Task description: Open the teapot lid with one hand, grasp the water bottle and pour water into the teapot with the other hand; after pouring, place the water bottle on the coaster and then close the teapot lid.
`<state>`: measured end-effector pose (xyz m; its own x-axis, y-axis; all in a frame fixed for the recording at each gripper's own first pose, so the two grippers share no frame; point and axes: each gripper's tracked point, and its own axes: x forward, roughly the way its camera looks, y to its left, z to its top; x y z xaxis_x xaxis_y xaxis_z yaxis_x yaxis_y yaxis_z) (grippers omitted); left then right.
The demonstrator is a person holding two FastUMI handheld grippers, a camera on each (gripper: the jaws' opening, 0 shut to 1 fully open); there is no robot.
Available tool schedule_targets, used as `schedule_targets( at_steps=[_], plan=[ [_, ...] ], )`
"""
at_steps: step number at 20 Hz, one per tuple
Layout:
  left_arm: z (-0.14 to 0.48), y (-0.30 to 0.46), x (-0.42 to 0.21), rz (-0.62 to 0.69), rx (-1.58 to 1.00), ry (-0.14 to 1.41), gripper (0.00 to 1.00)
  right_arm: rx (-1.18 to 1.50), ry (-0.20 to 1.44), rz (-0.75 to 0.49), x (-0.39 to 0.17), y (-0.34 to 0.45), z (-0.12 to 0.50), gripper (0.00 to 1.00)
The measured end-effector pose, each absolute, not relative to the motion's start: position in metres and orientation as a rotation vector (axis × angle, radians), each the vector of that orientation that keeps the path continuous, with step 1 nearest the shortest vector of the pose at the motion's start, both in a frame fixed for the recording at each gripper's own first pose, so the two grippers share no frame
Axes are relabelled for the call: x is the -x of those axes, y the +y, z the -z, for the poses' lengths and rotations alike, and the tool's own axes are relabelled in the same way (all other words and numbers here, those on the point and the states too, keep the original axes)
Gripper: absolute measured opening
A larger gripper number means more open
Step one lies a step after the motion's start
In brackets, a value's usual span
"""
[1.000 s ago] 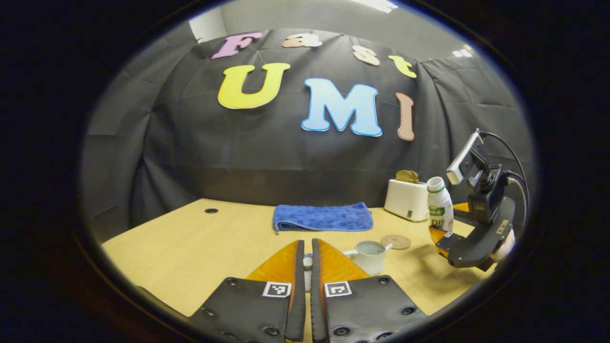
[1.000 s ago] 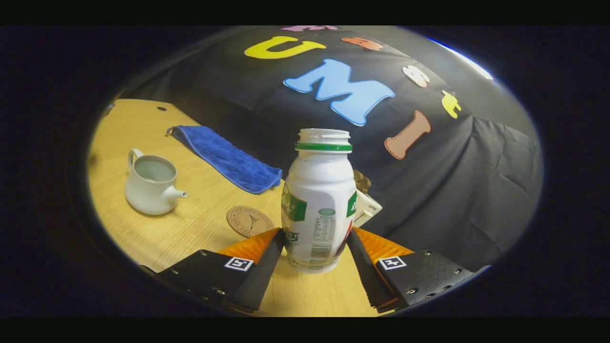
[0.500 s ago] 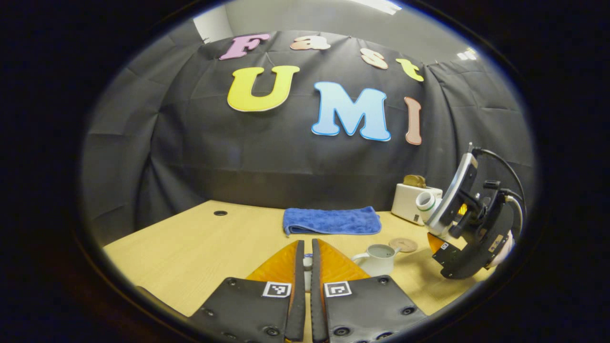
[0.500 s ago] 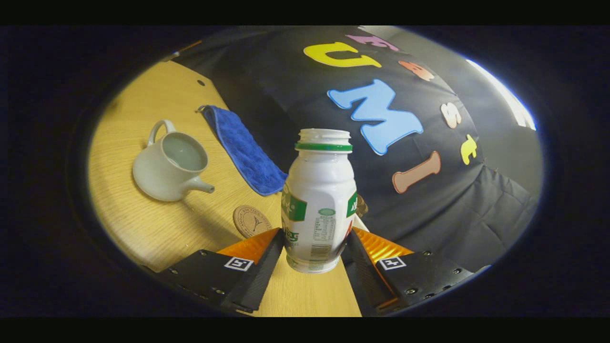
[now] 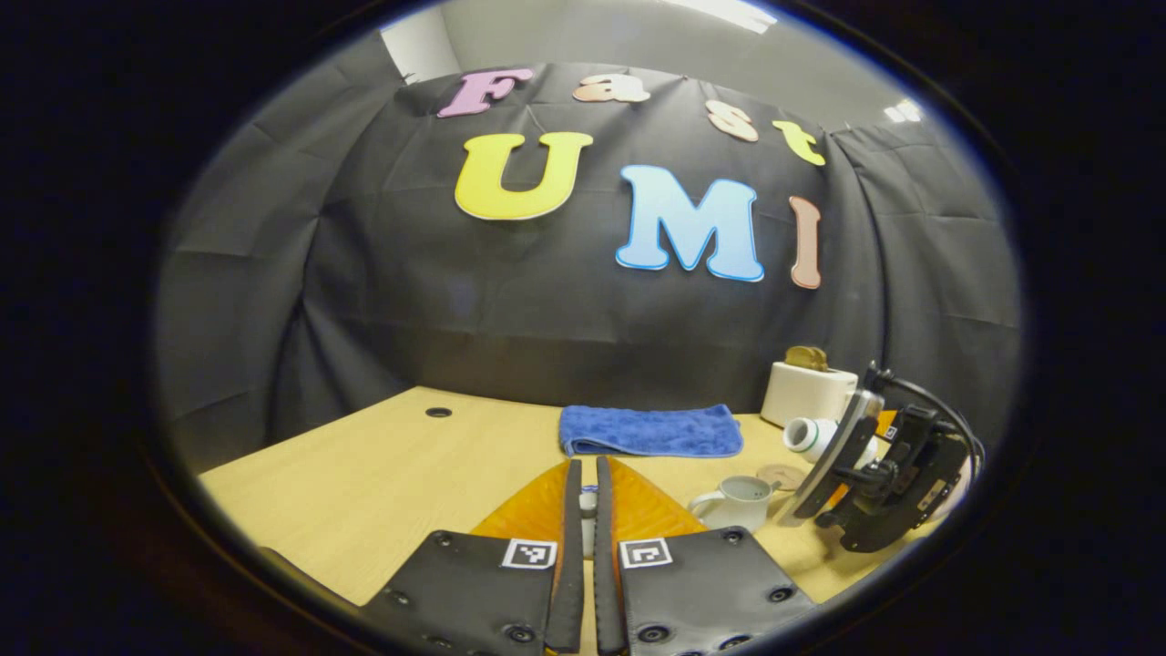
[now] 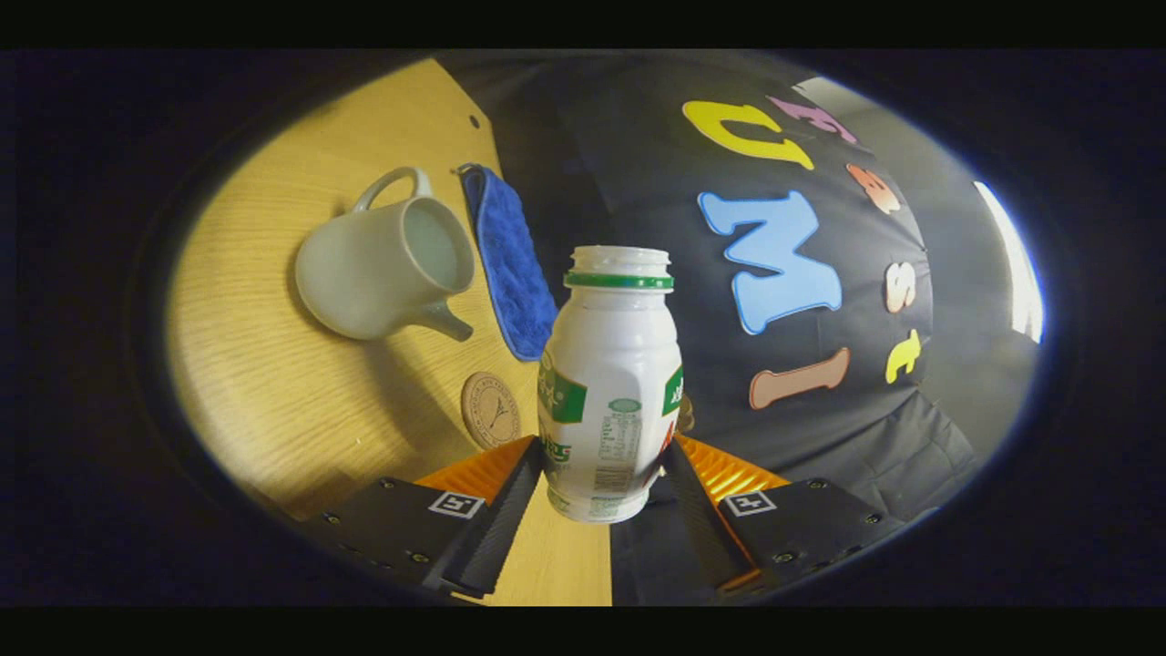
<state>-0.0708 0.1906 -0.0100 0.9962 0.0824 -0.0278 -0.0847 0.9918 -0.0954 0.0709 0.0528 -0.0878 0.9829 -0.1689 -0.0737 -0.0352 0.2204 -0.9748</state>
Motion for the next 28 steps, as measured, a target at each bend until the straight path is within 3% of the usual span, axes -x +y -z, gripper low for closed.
schedule_targets(
  at_steps=[6,7,8,18,19,20,22,23,27,28],
  plan=[
    [0.010,0.195,0.072,-0.089,0.105,0.024,0.15,1.467,0.160,0.081,-0.074,0.056,0.087,0.81],
    [0.010,0.196,0.072,-0.089,0.107,0.025,0.11,1.485,0.152,0.081,-0.074,0.056,0.085,0.81],
    [0.011,0.196,0.072,-0.089,0.109,0.026,0.15,1.501,0.145,0.081,-0.075,0.057,0.084,0.81],
    [0.009,0.198,0.073,-0.090,0.108,0.027,0.15,1.635,0.098,0.086,-0.079,0.060,0.074,0.80],
    [0.009,0.198,0.072,-0.090,0.108,0.028,0.11,1.647,0.091,0.088,-0.079,0.061,0.072,0.80],
    [0.009,0.198,0.073,-0.089,0.108,0.028,0.15,1.659,0.085,0.090,-0.080,0.060,0.071,0.80],
    [0.009,0.198,0.073,-0.090,0.108,0.028,0.11,1.683,0.068,0.096,-0.081,0.061,0.069,0.80],
    [0.009,0.199,0.073,-0.090,0.107,0.028,0.15,1.695,0.060,0.099,-0.080,0.062,0.068,0.80],
    [0.008,0.200,0.073,-0.091,0.112,0.029,0.15,1.741,0.028,0.107,-0.082,0.062,0.064,0.80],
    [0.008,0.200,0.074,-0.091,0.114,0.028,0.11,1.749,0.020,0.109,-0.082,0.063,0.063,0.80]
  ],
)
